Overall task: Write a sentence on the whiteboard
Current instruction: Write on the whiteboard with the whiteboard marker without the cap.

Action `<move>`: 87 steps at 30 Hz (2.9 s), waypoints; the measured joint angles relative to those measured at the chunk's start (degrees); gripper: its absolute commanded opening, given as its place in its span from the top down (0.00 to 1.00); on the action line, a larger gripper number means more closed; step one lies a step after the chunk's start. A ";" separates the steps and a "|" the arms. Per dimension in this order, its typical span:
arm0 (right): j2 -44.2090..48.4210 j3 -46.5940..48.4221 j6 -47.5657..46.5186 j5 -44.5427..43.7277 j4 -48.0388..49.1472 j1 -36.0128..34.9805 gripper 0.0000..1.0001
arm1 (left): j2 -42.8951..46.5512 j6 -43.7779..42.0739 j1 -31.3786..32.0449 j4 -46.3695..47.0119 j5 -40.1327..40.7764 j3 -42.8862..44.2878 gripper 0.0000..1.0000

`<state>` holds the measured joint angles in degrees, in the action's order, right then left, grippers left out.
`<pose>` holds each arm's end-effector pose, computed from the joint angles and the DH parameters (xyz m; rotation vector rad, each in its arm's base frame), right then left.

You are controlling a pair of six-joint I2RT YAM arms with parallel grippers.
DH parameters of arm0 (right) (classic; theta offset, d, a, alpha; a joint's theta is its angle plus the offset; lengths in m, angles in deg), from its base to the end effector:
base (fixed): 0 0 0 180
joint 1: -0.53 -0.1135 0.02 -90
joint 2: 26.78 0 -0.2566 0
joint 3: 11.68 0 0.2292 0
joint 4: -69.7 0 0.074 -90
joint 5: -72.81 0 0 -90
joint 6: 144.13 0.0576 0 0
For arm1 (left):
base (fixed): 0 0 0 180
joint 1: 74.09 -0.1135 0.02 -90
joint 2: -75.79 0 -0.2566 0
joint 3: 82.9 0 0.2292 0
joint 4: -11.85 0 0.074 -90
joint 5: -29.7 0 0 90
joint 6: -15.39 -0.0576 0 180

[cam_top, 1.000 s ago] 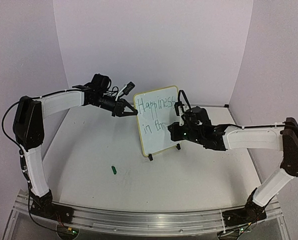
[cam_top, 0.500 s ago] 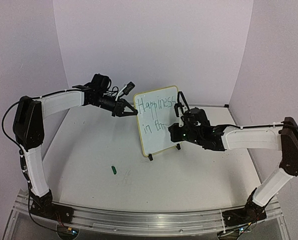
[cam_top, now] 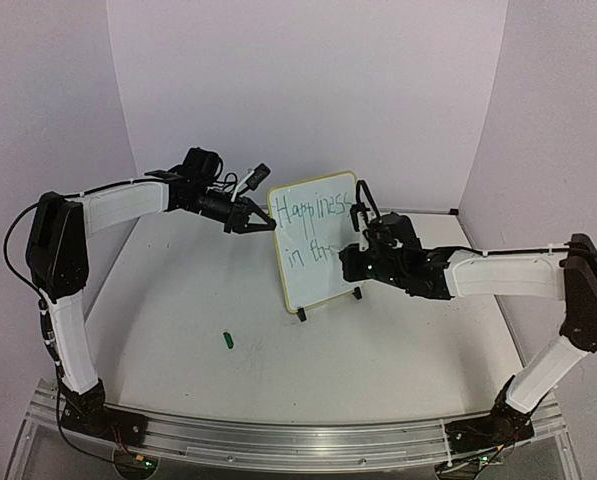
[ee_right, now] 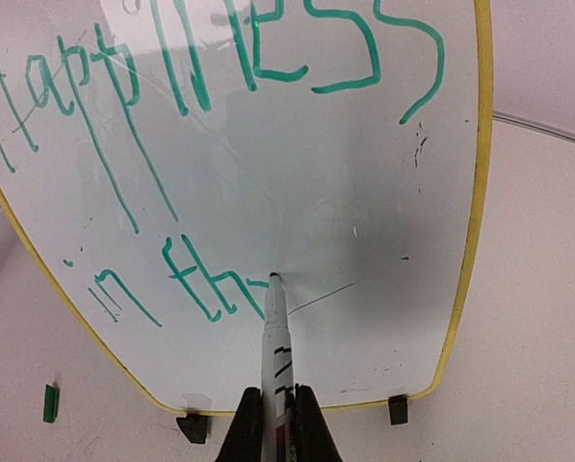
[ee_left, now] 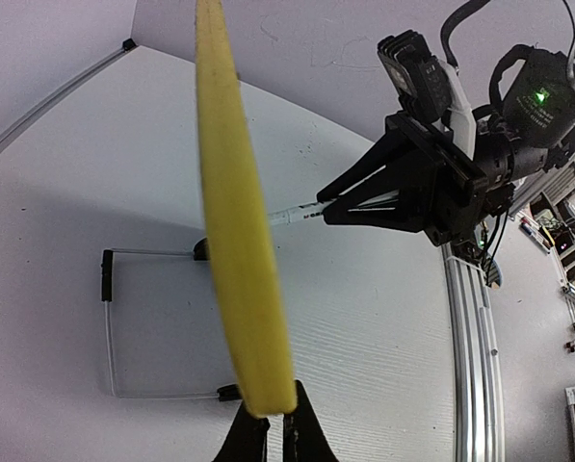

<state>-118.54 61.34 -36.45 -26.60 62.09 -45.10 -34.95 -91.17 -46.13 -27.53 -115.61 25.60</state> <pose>0.2600 0.2523 0.2383 -0.3958 2.0268 0.5272 0.3485 -0.2386 0.2736 1.2676 1.7768 -1.2026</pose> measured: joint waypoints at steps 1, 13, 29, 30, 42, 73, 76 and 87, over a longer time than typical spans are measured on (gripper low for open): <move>0.04 0.13 -0.12 -0.01 -0.04 0.01 1.00 | 0.01 0.00 0.00 0.00 0.00 0.00 1.00; 0.06 0.70 -1.13 0.90 -0.10 0.13 1.00 | -0.01 0.01 0.00 0.00 0.00 0.00 1.00; 0.06 0.61 -0.82 3.18 -0.07 0.29 1.00 | -0.01 0.00 0.00 -0.02 -0.02 0.02 1.00; 0.06 0.56 -0.71 3.22 -0.04 0.29 1.00 | -0.01 0.00 0.00 -0.02 -0.02 0.02 1.00; 0.00 -1.74 0.45 3.23 0.05 0.34 1.00 | -0.01 0.00 0.00 -0.02 -0.02 0.02 1.00; 4.03 -3.61 0.54 2.04 -0.47 0.36 1.00 | 0.01 -0.02 0.02 -0.07 -0.02 0.02 1.00; 7.66 -4.67 0.54 3.73 -0.78 0.73 1.00 | 0.01 -0.02 0.07 -0.08 -0.02 0.02 1.00; 14.27 -10.40 -0.10 18.70 -0.38 9.90 1.00 | 0.04 -0.15 0.13 -0.23 -0.02 0.02 1.00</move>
<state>-104.27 50.94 -36.55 -7.90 61.71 -35.20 -34.91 -91.32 -46.00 -27.76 -115.63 25.62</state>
